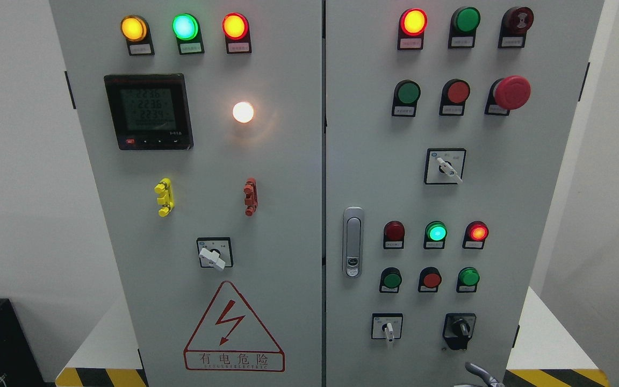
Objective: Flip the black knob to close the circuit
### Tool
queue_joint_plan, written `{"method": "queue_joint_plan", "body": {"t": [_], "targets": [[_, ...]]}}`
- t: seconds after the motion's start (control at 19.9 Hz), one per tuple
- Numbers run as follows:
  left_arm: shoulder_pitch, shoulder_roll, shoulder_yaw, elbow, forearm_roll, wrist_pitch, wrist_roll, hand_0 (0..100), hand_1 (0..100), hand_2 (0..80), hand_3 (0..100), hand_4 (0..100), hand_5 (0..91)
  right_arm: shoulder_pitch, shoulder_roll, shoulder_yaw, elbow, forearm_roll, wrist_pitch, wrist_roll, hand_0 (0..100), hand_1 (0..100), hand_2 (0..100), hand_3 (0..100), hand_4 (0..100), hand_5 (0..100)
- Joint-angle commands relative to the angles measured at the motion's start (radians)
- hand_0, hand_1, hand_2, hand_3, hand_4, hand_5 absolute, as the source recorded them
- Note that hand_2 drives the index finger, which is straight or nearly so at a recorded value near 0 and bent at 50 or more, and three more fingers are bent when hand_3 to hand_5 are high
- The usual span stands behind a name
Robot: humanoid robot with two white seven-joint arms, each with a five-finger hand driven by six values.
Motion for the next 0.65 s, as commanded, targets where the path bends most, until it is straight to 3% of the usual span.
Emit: {"method": "queue_joint_plan", "body": {"t": [0.0,0.5,0.6], "targets": [[0.021,0.0,0.0,0.0,0.0,0.0,0.0,12,56,0.0,0,0,0.0,0.033,0.06,-0.046,-0.002,-0.077,-0.005,0.015,0,0,0,0,0,0],[0.021,0.0,0.0,0.0,0.0,0.0,0.0,12,56,0.0,0,0,0.0,0.034,0.061,-0.066,0.019,-0.085,-0.028,0.016,0,0,0,0,0,0],[0.021,0.0,0.0,-0.001,0.0,0.0,0.0,12,56,0.0,0,0,0.0,0.034,0.08,-0.066,0.019,-0.085,-0.033,0.016,0,0,0,0,0,0]]}}
